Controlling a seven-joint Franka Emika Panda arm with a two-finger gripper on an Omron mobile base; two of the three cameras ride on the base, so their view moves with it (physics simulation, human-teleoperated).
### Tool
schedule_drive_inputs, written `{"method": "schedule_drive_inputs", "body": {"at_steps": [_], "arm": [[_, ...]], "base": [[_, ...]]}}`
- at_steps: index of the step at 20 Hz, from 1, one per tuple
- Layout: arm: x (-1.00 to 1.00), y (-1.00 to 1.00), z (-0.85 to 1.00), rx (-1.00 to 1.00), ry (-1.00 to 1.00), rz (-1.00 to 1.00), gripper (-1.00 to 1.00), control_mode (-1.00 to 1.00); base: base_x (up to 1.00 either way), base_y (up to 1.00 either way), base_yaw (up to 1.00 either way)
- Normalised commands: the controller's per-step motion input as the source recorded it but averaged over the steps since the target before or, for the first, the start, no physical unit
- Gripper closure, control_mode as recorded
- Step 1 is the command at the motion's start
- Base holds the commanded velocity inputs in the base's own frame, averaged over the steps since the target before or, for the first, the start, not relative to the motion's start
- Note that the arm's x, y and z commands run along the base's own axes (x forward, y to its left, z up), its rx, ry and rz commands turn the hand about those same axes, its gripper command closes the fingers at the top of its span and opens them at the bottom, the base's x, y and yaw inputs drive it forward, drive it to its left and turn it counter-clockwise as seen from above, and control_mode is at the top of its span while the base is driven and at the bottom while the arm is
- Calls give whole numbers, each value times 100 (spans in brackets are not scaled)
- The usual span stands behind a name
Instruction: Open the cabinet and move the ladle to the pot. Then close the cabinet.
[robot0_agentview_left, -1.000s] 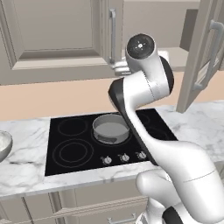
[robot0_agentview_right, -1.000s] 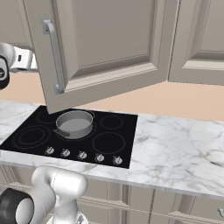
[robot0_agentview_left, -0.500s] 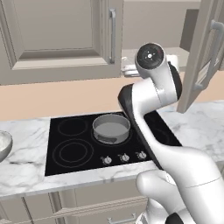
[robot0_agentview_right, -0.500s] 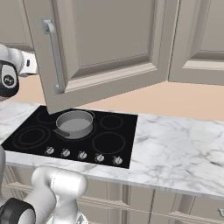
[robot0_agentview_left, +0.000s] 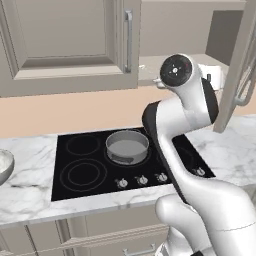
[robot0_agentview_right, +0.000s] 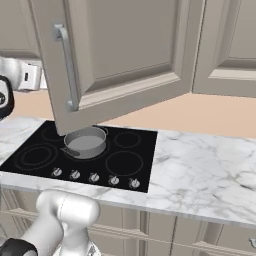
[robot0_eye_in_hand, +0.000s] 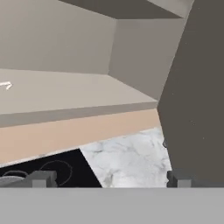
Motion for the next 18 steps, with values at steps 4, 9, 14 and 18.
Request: {"method": "schedule_drive_inputs", "body": {"at_steps": [4,9,14,18], "arm": [[-90,-27,21,0,0,-33,-100,-100],[-66,-27,16,-3,0,-36,-100,-100],[-18,-40,8,-6,0,-30,-100,-100],[0,-65,0,-7,0,-20,-100,-100]], "base": [[0,0,0],[0,0,0],[0,0,0],[0,0,0]]}}
